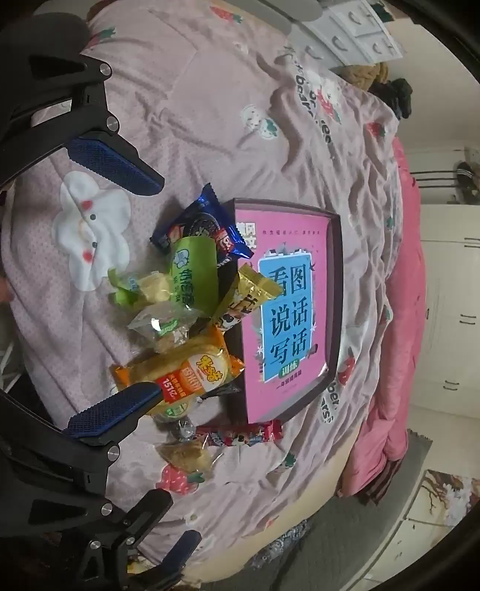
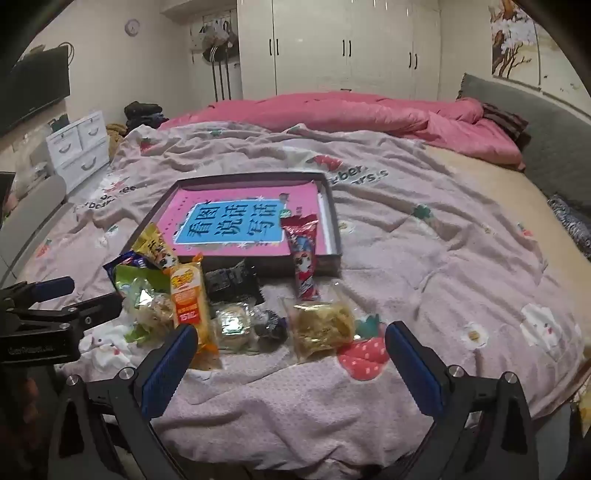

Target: Organize snacks

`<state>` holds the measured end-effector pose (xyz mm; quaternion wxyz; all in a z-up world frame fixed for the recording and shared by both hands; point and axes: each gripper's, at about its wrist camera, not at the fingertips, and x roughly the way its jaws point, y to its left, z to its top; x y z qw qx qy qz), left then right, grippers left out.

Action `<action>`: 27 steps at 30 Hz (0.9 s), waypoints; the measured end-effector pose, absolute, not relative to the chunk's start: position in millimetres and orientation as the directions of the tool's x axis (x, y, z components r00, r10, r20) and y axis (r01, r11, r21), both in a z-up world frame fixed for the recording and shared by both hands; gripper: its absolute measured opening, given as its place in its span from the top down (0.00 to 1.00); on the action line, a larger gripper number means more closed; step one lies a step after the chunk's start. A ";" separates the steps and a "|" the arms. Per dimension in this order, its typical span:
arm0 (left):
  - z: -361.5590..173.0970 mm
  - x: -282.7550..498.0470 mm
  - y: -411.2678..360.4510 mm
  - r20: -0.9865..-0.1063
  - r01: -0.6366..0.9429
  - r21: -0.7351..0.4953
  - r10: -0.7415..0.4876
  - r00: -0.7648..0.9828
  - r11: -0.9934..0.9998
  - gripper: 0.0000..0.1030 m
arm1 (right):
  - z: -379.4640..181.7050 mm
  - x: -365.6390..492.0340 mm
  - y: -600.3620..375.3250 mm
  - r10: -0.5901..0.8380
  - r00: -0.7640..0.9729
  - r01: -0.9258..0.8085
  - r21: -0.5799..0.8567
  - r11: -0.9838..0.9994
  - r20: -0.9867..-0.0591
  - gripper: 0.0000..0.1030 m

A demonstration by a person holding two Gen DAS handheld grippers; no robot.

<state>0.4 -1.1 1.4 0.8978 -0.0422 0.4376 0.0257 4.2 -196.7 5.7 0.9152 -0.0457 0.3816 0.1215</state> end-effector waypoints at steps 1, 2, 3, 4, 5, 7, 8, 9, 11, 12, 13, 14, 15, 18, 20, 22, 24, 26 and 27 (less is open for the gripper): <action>2.5 0.4 -2.4 -0.785 -0.088 -0.051 0.015 0.620 0.995 0.02 | 3.1 5.0 -193.4 0.188 0.675 -0.262 0.007 0.965 -0.713 0.01; 3.6 0.2 -4.6 -0.781 -0.094 -0.048 0.021 0.624 0.994 0.02 | 4.0 9.1 -198.6 0.214 0.662 -0.262 0.046 0.964 -0.718 0.01; 0.5 -1.3 -3.8 -0.788 -0.080 -0.070 -0.006 0.616 0.994 0.02 | 6.5 6.9 -202.5 0.222 0.675 -0.262 0.053 0.963 -0.703 0.01; 0.6 -1.7 -6.2 -0.787 -0.078 -0.070 -0.007 0.617 0.994 0.02 | 6.1 7.5 -203.8 0.226 0.675 -0.267 0.053 0.962 -0.703 0.01; 0.4 -2.1 -9.1 -0.788 -0.075 -0.068 -0.007 0.616 0.995 0.02 | 9.8 3.0 -203.7 0.213 0.686 -0.261 0.038 0.965 -0.696 0.01; 0.0 -1.1 -4.2 -0.791 -0.063 -0.085 -0.028 0.611 0.994 0.02 | 11.2 2.3 -199.9 0.209 0.685 -0.269 0.023 0.963 -0.699 0.01; -0.3 -0.7 -5.5 -0.792 -0.062 -0.082 -0.028 0.609 0.995 0.02 | 10.9 1.4 -197.1 0.203 0.684 -0.268 0.017 0.963 -0.700 0.01; 0.2 -1.3 -2.1 -0.792 -0.060 -0.088 -0.033 0.610 0.994 0.02 | 12.0 0.5 -197.8 0.201 0.686 -0.271 0.011 0.963 -0.699 0.01; 0.6 -1.8 1.1 -0.791 -0.055 -0.091 -0.038 0.611 0.994 0.02 | 9.8 0.5 -195.3 0.200 0.686 -0.272 0.008 0.962 -0.700 0.01; 0.7 -1.7 0.6 -0.790 -0.054 -0.089 -0.037 0.612 0.995 0.02 | 10.0 0.3 -194.8 0.200 0.686 -0.274 0.006 0.962 -0.700 0.01; 0.7 -1.4 0.0 -0.790 -0.051 -0.087 -0.038 0.612 0.995 0.02 | 10.0 0.3 -194.1 0.198 0.686 -0.274 0.003 0.962 -0.700 0.01; 0.7 -1.2 -0.5 -0.790 -0.048 -0.087 -0.039 0.611 0.995 0.02 | 9.9 0.2 -194.0 0.198 0.685 -0.274 0.003 0.962 -0.701 0.01; 0.8 -1.0 -1.0 -0.790 -0.046 -0.085 -0.039 0.612 0.995 0.02 | 10.3 0.2 -194.5 0.201 0.685 -0.276 0.006 0.961 -0.700 0.01; 2.7 -3.0 0.6 -0.789 -0.043 -0.085 -0.041 0.613 0.995 0.02 | 11.4 0.1 -195.4 0.202 0.689 -0.272 0.009 0.962 -0.697 0.01; 3.4 -3.1 0.5 -0.789 -0.043 -0.082 -0.039 0.613 0.996 0.02 | 11.8 0.0 -197.5 0.206 0.689 -0.272 0.015 0.962 -0.695 0.01; 3.1 -3.4 0.5 -0.788 -0.042 -0.085 -0.041 0.614 0.996 0.02 | 11.7 0.2 -197.5 0.207 0.687 -0.273 0.016 0.962 -0.696 0.01; 3.1 -3.4 0.0 -0.787 -0.042 -0.082 -0.039 0.615 0.996 0.02 | 12.0 -0.1 -198.1 0.207 0.687 -0.272 0.017 0.962 -0.697 0.01; 3.4 -3.2 -0.7 -0.787 -0.041 -0.080 -0.038 0.616 0.996 0.02 | 12.2 0.2 -198.3 0.207 0.686 -0.271 0.019 0.962 -0.697 0.01; 3.5 -2.9 -0.4 -0.787 -0.041 -0.080 -0.038 0.615 0.996 0.02 | 12.4 -0.1 -198.4 0.205 0.687 -0.269 0.018 0.963 -0.697 0.01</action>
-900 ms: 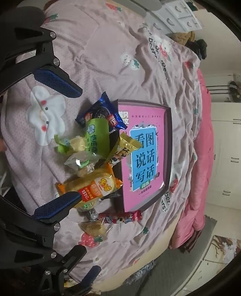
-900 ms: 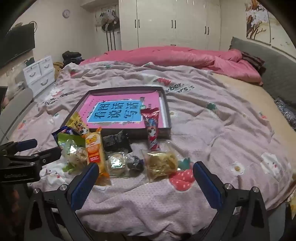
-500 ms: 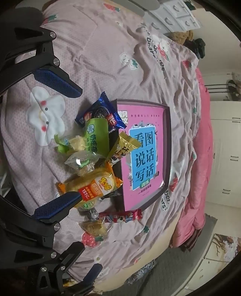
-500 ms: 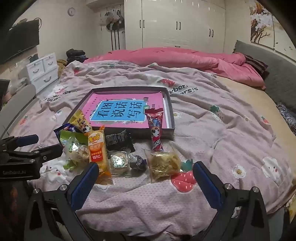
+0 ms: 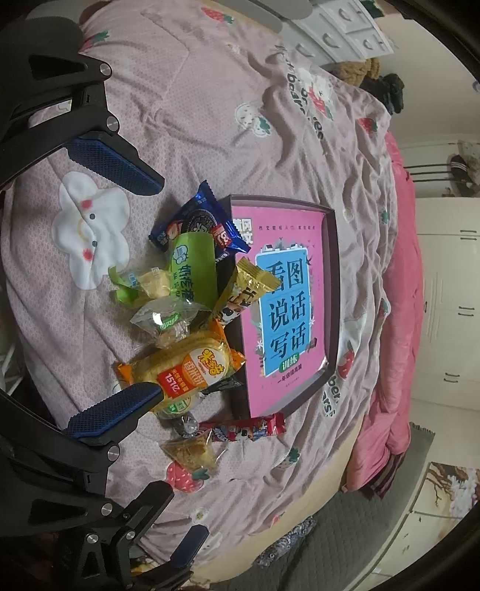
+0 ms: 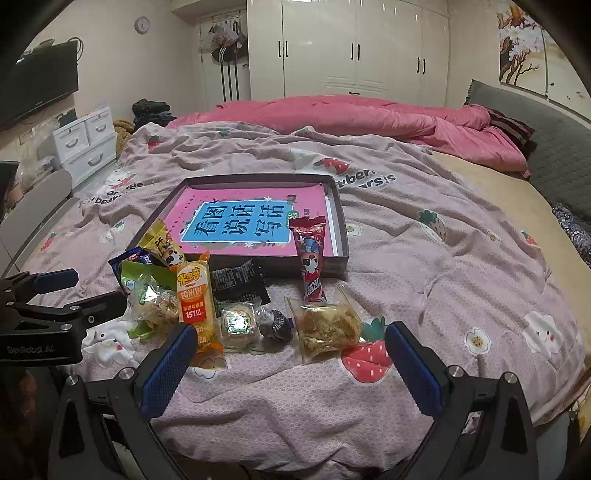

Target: Organize snacks

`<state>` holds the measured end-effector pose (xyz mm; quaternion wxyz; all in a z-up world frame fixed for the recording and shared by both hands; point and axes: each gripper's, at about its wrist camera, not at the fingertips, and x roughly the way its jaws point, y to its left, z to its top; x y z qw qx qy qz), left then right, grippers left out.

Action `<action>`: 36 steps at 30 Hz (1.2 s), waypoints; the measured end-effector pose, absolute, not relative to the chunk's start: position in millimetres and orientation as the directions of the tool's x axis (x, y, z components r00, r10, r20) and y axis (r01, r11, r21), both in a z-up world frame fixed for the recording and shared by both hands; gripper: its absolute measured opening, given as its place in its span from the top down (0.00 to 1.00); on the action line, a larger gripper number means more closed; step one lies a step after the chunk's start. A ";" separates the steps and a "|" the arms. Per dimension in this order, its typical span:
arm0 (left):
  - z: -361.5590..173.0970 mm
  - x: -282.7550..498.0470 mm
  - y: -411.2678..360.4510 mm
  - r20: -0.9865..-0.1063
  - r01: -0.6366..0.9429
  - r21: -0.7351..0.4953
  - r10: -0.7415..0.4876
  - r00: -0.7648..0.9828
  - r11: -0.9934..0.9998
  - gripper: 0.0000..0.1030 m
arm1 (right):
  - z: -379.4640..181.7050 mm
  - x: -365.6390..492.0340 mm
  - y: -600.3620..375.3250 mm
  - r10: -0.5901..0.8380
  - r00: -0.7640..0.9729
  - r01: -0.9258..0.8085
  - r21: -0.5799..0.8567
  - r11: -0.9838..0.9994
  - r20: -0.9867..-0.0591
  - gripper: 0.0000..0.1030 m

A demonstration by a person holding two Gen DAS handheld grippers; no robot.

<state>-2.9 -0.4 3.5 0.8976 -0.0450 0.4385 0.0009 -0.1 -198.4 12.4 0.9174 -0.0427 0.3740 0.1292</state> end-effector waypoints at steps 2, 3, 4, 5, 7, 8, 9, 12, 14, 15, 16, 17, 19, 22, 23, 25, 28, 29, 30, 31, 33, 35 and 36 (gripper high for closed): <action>2.7 -4.0 -1.0 -0.788 -0.042 -0.082 -0.039 0.614 0.996 0.02 | 12.0 0.4 -198.3 0.206 0.687 -0.270 0.019 0.963 -0.697 0.01; 2.7 -4.3 -0.9 -0.788 -0.042 -0.082 -0.039 0.614 0.996 0.02 | 12.0 0.3 -198.2 0.203 0.687 -0.268 0.016 0.963 -0.698 0.01; 2.8 -4.3 -1.0 -0.789 -0.041 -0.082 -0.040 0.614 0.996 0.02 | 12.0 0.2 -198.3 0.202 0.687 -0.268 0.015 0.963 -0.698 0.01; 3.3 -4.5 -0.7 -0.788 -0.040 -0.081 -0.039 0.614 0.996 0.02 | 11.9 0.3 -198.7 0.203 0.686 -0.268 0.017 0.963 -0.698 0.01; 2.8 -4.3 -0.8 -0.789 -0.040 -0.082 -0.041 0.614 0.996 0.02 | 11.9 0.4 -199.3 0.202 0.686 -0.266 0.018 0.964 -0.699 0.01; 2.4 -4.5 -1.4 -0.789 -0.040 -0.080 -0.038 0.613 0.996 0.02 | 11.5 0.8 -199.4 0.200 0.685 -0.264 0.017 0.964 -0.701 0.01; 2.5 -4.6 -1.1 -0.790 -0.039 -0.079 -0.039 0.613 0.996 0.02 | 11.1 1.3 -200.0 0.200 0.683 -0.263 0.020 0.965 -0.703 0.01; 2.4 -4.5 -2.1 -0.789 -0.035 -0.078 -0.041 0.613 0.996 0.02 | 10.8 1.7 -200.9 0.200 0.682 -0.260 0.022 0.965 -0.703 0.01; 2.6 -4.6 -2.6 -0.789 -0.033 -0.077 -0.041 0.613 0.996 0.02 | 10.6 2.0 -201.0 0.200 0.682 -0.259 0.023 0.965 -0.704 0.01; 2.5 -4.6 -2.8 -0.789 -0.033 -0.077 -0.041 0.613 0.996 0.02 | 10.6 2.0 -200.9 0.200 0.681 -0.259 0.023 0.965 -0.704 0.01; 2.5 -4.7 -3.1 -0.789 -0.032 -0.077 -0.041 0.613 0.997 0.02 | 10.6 2.0 -201.0 0.201 0.681 -0.260 0.024 0.965 -0.704 0.01; 2.4 -4.7 -3.3 -0.790 -0.032 -0.076 -0.041 0.612 0.997 0.02 | 10.7 1.8 -201.2 0.200 0.682 -0.259 0.024 0.965 -0.704 0.01; 2.8 -4.9 -3.1 -0.788 -0.032 -0.077 -0.041 0.614 0.997 0.02 | 10.7 2.0 -201.3 0.202 0.683 -0.260 0.024 0.965 -0.702 0.01; 2.6 -4.9 -4.1 -0.787 -0.031 -0.075 -0.041 0.615 0.997 0.02 | 10.3 2.2 -201.6 0.202 0.683 -0.260 0.025 0.965 -0.702 0.01; 2.5 -4.7 -4.5 -0.787 -0.031 -0.075 -0.040 0.615 0.997 0.02 | 10.3 2.2 -201.6 0.202 0.683 -0.260 0.025 0.965 -0.702 0.01; 2.3 -4.8 -4.4 -0.788 -0.031 -0.076 -0.041 0.614 0.997 0.02 | 10.2 2.1 -201.7 0.202 0.683 -0.259 0.025 0.966 -0.702 0.01; 3.2 -5.1 -4.7 -0.788 -0.027 -0.076 -0.044 0.614 0.997 0.02 | 9.5 2.5 -201.7 0.202 0.682 -0.258 0.027 0.966 -0.703 0.01; 3.2 -5.1 -5.0 -0.788 -0.027 -0.075 -0.043 0.614 0.997 0.02 | 9.4 2.7 -202.0 0.204 0.682 -0.258 0.030 0.966 -0.702 0.01; 3.2 -4.9 -5.0 -0.788 -0.027 -0.075 -0.042 0.615 0.997 0.02 | 9.5 2.9 -202.3 0.204 0.682 -0.257 0.030 0.966 -0.702 0.01; 3.1 -4.8 -4.8 -0.788 -0.027 -0.077 -0.044 0.614 0.997 0.02 | 9.3 3.2 -202.3 0.203 0.682 -0.256 0.030 0.966 -0.703 0.01; 3.2 -4.8 -5.2 -0.789 -0.027 -0.076 -0.043 0.613 0.997 0.02 | 9.3 3.4 -202.5 0.204 0.682 -0.256 0.032 0.966 -0.703 0.01; 3.4 -4.9 -5.2 -0.788 -0.027 -0.077 -0.044 0.614 0.997 0.02 | 9.2 3.4 -202.6 0.203 0.682 -0.256 0.031 0.966 -0.703 0.01; 3.1 -4.9 -5.4 -0.788 -0.027 -0.075 -0.043 0.614 0.997 0.02 | 9.2 3.4 -202.7 0.204 0.681 -0.256 0.032 0.966 -0.703 0.01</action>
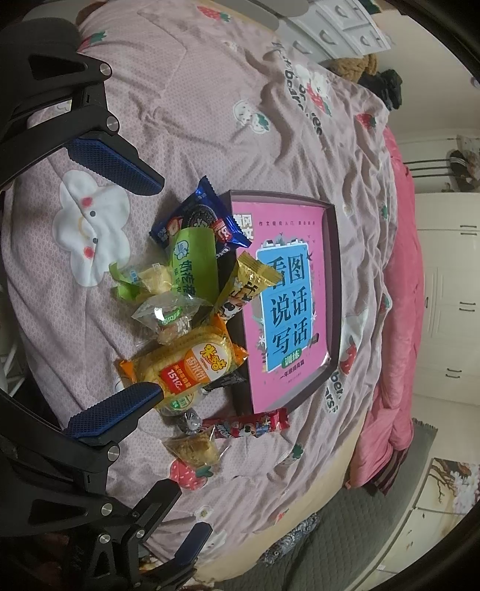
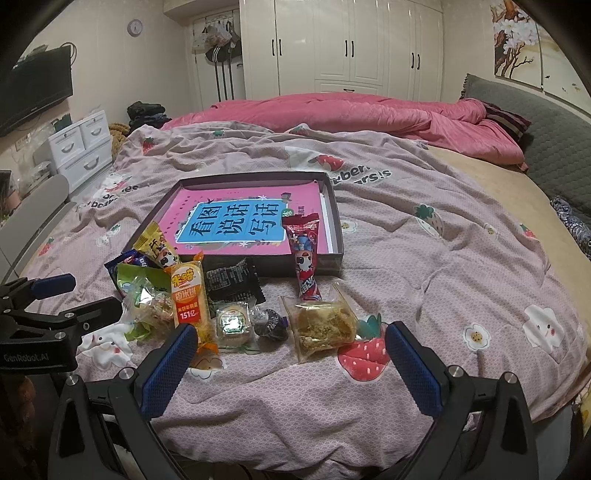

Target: Organize snacks

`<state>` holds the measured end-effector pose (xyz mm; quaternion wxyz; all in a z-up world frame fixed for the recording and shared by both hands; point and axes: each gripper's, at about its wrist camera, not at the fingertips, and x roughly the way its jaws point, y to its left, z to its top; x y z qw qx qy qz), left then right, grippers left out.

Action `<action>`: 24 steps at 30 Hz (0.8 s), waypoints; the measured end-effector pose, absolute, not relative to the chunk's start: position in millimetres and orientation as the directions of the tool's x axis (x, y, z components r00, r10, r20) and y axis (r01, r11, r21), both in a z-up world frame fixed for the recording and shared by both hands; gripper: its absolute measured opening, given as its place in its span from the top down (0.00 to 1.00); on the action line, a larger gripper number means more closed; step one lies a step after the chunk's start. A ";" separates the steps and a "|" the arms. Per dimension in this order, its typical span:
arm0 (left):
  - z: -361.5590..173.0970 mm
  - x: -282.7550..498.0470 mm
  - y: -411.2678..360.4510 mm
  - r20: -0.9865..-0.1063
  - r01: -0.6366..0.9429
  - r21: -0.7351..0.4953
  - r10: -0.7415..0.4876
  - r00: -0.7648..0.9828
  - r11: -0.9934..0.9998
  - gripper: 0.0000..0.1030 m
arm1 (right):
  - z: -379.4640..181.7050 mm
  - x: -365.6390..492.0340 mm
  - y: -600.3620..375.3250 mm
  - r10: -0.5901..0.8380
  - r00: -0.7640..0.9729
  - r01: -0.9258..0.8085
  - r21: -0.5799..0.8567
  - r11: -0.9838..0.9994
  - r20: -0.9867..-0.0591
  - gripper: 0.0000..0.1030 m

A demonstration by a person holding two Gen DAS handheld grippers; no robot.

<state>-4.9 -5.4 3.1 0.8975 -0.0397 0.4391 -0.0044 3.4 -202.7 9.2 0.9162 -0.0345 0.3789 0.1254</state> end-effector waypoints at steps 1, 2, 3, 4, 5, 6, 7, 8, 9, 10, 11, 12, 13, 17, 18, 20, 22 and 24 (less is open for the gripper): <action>3.2 -4.8 -5.5 -0.788 -0.026 -0.075 -0.043 0.614 0.997 0.02 | 9.1 3.5 -202.6 0.203 0.681 -0.255 0.032 0.966 -0.703 0.01; 3.1 -4.8 -5.5 -0.789 -0.026 -0.076 -0.044 0.613 0.997 0.02 | 8.9 3.6 -202.5 0.203 0.682 -0.255 0.032 0.966 -0.703 0.01; 3.2 -4.9 -5.8 -0.789 -0.024 -0.075 -0.044 0.613 0.997 0.02 | 9.3 3.3 -202.9 0.204 0.682 -0.256 0.032 0.966 -0.702 0.01; 3.2 -4.5 -5.9 -0.789 -0.023 -0.074 -0.044 0.613 0.997 0.02 | 9.1 3.5 -202.8 0.203 0.683 -0.256 0.031 0.966 -0.702 0.01; 3.4 -4.5 -6.2 -0.788 -0.022 -0.074 -0.045 0.613 0.997 0.02 | 9.2 4.1 -203.2 0.203 0.682 -0.255 0.032 0.966 -0.702 0.01; 3.5 -4.3 -6.2 -0.788 -0.022 -0.074 -0.045 0.614 0.997 0.02 | 9.3 3.9 -203.3 0.204 0.682 -0.255 0.033 0.966 -0.702 0.01; 3.3 -4.2 -6.4 -0.788 -0.022 -0.073 -0.044 0.614 0.997 0.02 | 9.3 4.1 -203.2 0.202 0.683 -0.254 0.032 0.967 -0.702 0.01; 3.3 -4.3 -6.4 -0.788 -0.022 -0.073 -0.045 0.614 0.997 0.02 | 9.0 4.5 -203.0 0.203 0.683 -0.253 0.033 0.967 -0.702 0.01; 3.4 -4.2 -6.3 -0.789 -0.021 -0.075 -0.046 0.613 0.997 0.02 | 9.0 4.8 -203.6 0.203 0.683 -0.252 0.034 0.967 -0.702 0.01; 3.4 -4.0 -6.3 -0.790 -0.021 -0.075 -0.047 0.612 0.997 0.02 | 8.8 5.0 -203.4 0.201 0.683 -0.250 0.034 0.968 -0.702 0.01; 3.6 -4.1 -6.6 -0.790 -0.021 -0.073 -0.045 0.612 0.997 0.02 | 8.7 5.2 -203.3 0.202 0.683 -0.250 0.036 0.968 -0.702 0.01; 3.6 -3.9 -6.8 -0.790 -0.021 -0.073 -0.045 0.612 0.997 0.02 | 8.9 5.5 -204.5 0.204 0.683 -0.248 0.040 0.968 -0.701 0.01; 4.0 -3.5 -6.3 -0.790 -0.021 -0.073 -0.045 0.612 0.997 0.02 | 8.8 5.7 -204.3 0.204 0.683 -0.248 0.039 0.968 -0.701 0.01; 3.4 -3.1 -5.3 -0.791 -0.026 -0.082 -0.049 0.610 0.996 0.02 | 9.2 7.2 -206.6 0.208 0.686 -0.243 0.049 0.969 -0.697 0.01; 3.3 -2.8 -3.8 -0.792 -0.027 -0.086 -0.051 0.609 0.996 0.02 | 9.1 7.6 -207.4 0.209 0.687 -0.242 0.052 0.969 -0.696 0.01; 2.9 -2.1 -0.4 -0.794 -0.034 -0.089 -0.050 0.606 0.995 0.02 | 8.6 8.9 -208.8 0.210 0.690 -0.237 0.058 0.970 -0.693 0.01; 3.2 -1.1 3.9 -0.794 -0.043 -0.099 -0.052 0.605 0.994 0.02 | 7.3 10.3 -209.8 0.216 0.687 -0.237 0.067 0.969 -0.694 0.01; 3.3 0.0 8.6 -0.795 -0.052 -0.107 -0.054 0.604 0.993 0.02 | 7.1 10.6 -210.2 0.220 0.688 -0.236 0.073 0.969 -0.692 0.01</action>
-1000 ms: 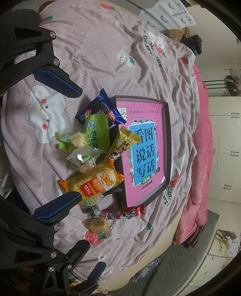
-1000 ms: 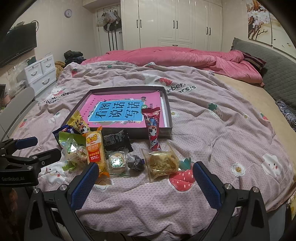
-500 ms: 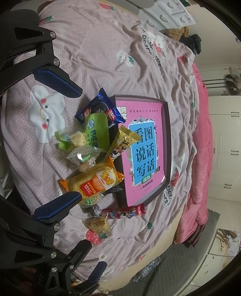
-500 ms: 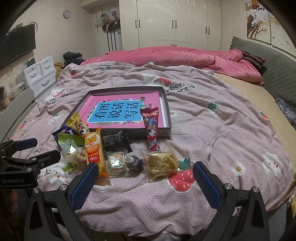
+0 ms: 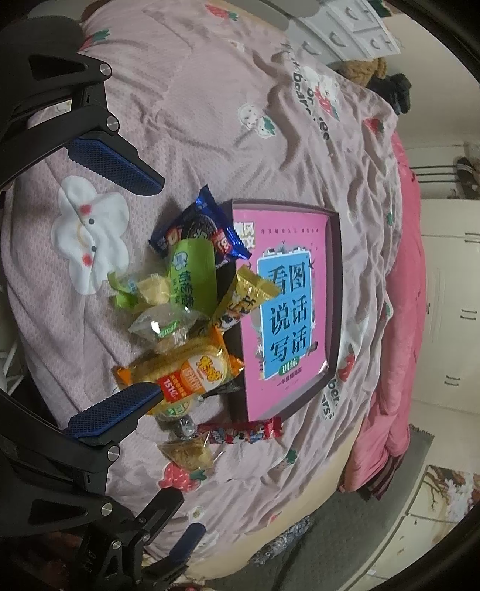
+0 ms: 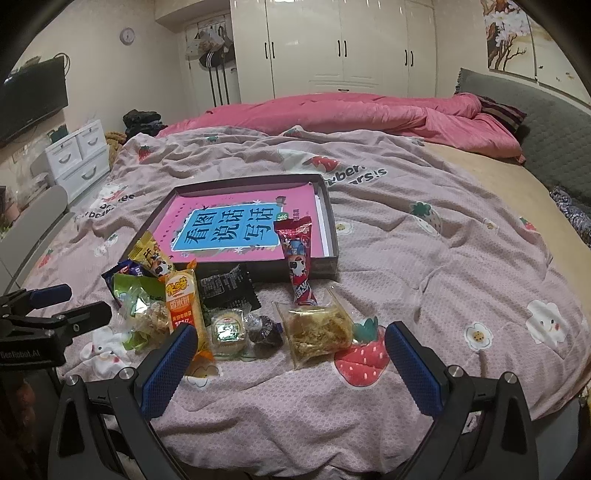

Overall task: Organize snacks
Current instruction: 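Grasp the blue Oreo pack with the left tool while the right grasps the red candy stick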

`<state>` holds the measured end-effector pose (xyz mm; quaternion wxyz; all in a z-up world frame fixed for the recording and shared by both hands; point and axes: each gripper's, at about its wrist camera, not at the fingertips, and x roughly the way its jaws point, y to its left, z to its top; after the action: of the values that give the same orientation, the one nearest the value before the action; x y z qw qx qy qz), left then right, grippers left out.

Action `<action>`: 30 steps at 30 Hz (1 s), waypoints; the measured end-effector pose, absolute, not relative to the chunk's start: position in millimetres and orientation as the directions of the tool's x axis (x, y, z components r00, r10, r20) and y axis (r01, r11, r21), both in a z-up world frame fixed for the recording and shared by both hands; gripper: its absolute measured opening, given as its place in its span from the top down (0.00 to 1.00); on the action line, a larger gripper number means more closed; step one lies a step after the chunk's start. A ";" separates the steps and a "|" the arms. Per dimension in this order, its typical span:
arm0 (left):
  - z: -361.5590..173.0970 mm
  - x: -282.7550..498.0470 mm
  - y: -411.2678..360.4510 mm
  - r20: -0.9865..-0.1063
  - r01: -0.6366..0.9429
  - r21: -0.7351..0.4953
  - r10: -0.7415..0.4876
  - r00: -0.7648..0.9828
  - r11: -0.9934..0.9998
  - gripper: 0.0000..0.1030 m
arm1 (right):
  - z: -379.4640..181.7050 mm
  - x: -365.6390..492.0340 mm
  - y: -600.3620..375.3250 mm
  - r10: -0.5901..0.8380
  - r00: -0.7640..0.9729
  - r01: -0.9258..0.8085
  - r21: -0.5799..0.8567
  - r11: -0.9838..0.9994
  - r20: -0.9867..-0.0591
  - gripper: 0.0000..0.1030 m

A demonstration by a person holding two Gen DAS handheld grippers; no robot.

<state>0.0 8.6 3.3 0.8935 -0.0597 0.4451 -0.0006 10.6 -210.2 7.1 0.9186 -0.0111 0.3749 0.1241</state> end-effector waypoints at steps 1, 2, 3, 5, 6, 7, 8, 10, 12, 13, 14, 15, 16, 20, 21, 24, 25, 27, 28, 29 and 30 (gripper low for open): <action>2.9 0.6 11.1 -0.796 -0.057 -0.112 -0.055 0.603 0.992 0.02 | 7.3 10.7 -210.8 0.220 0.689 -0.236 0.073 0.969 -0.690 0.01; 2.3 1.1 13.6 -0.797 -0.061 -0.115 -0.055 0.602 0.992 0.02 | 7.5 10.8 -210.8 0.221 0.690 -0.237 0.073 0.969 -0.689 0.01; 1.5 2.1 16.7 -0.799 -0.068 -0.116 -0.053 0.598 0.991 0.02 | 7.6 10.8 -210.7 0.222 0.692 -0.238 0.073 0.968 -0.687 0.01; -0.2 3.5 21.8 -0.805 -0.077 -0.121 -0.053 0.591 0.990 0.02 | 7.6 11.2 -210.0 0.223 0.693 -0.241 0.071 0.968 -0.686 0.01; -1.5 4.6 25.2 -0.809 -0.084 -0.129 -0.055 0.585 0.988 0.02 | 7.7 11.0 -210.2 0.223 0.694 -0.241 0.071 0.968 -0.685 0.01; -2.9 5.3 28.1 -0.812 -0.092 -0.135 -0.056 0.581 0.987 0.02 | 8.1 10.9 -209.7 0.224 0.696 -0.242 0.071 0.968 -0.682 0.01; -4.2 6.3 31.9 -0.815 -0.102 -0.141 -0.056 0.577 0.985 0.02 | 8.7 10.8 -209.8 0.226 0.697 -0.245 0.071 0.967 -0.680 0.01; -6.5 8.4 39.8 -0.819 -0.125 -0.148 -0.051 0.571 0.981 0.02 | 9.2 12.0 -210.0 0.228 0.700 -0.247 0.070 0.967 -0.677 0.01; -8.6 10.6 46.8 -0.822 -0.144 -0.149 -0.042 0.568 0.978 0.02 | 9.2 13.1 -210.0 0.231 0.701 -0.249 0.072 0.966 -0.674 0.01; -9.8 11.1 49.2 -0.824 -0.152 -0.149 -0.037 0.566 0.977 0.02 | 9.0 14.2 -210.1 0.232 0.702 -0.249 0.072 0.966 -0.674 0.01; -11.3 12.3 53.4 -0.826 -0.162 -0.154 -0.037 0.562 0.975 0.02 | 8.6 15.1 -210.4 0.232 0.702 -0.250 0.072 0.966 -0.673 0.01; -12.5 13.3 56.2 -0.829 -0.170 -0.159 -0.038 0.559 0.973 0.02 | 8.5 14.9 -210.3 0.231 0.701 -0.249 0.072 0.966 -0.674 0.01; -13.9 14.5 59.3 -0.830 -0.177 -0.162 -0.038 0.556 0.971 0.02 | 8.1 16.0 -210.4 0.232 0.701 -0.249 0.073 0.966 -0.674 0.01; -20.7 21.6 71.2 -0.838 -0.202 -0.177 -0.040 0.544 0.963 0.02 | 7.7 15.9 -210.2 0.233 0.702 -0.252 0.072 0.965 -0.673 0.01; -23.1 23.6 74.5 -0.841 -0.207 -0.185 -0.045 0.539 0.961 0.02 | 7.3 16.9 -210.1 0.235 0.703 -0.254 0.072 0.965 -0.672 0.01; -30.8 29.3 85.9 -0.849 -0.227 -0.221 -0.073 0.523 0.949 0.02 | 6.3 22.0 -208.3 0.234 0.702 -0.258 0.065 0.964 -0.672 0.01; -32.5 31.9 91.1 -0.847 -0.234 -0.236 -0.082 0.524 0.943 0.02 | 5.8 23.6 -207.3 0.234 0.702 -0.261 0.063 0.963 -0.672 0.01; -34.1 35.5 98.8 -0.842 -0.245 -0.272 -0.107 0.529 0.931 0.02 | 4.6 26.5 -205.2 0.232 0.701 -0.265 0.057 0.963 -0.674 0.01; -34.0 37.0 102.7 -0.835 -0.251 -0.289 -0.115 0.539 0.924 0.02 | 3.8 27.9 -204.6 0.233 0.701 -0.267 0.055 0.962 -0.674 0.01; -33.6 39.0 106.8 -0.827 -0.254 -0.302 -0.120 0.550 0.919 0.02 | 2.7 29.7 -203.9 0.232 0.700 -0.268 0.053 0.962 -0.675 0.01; -33.6 40.9 109.7 -0.822 -0.256 -0.313 -0.125 0.556 0.915 0.02 | 1.5 29.8 -203.1 0.232 0.699 -0.269 0.052 0.962 -0.676 0.01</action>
<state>40.9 109.7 -33.6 0.8584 -0.2030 0.4696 0.0381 29.8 -203.1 1.5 0.9214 -0.0254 0.3633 0.1357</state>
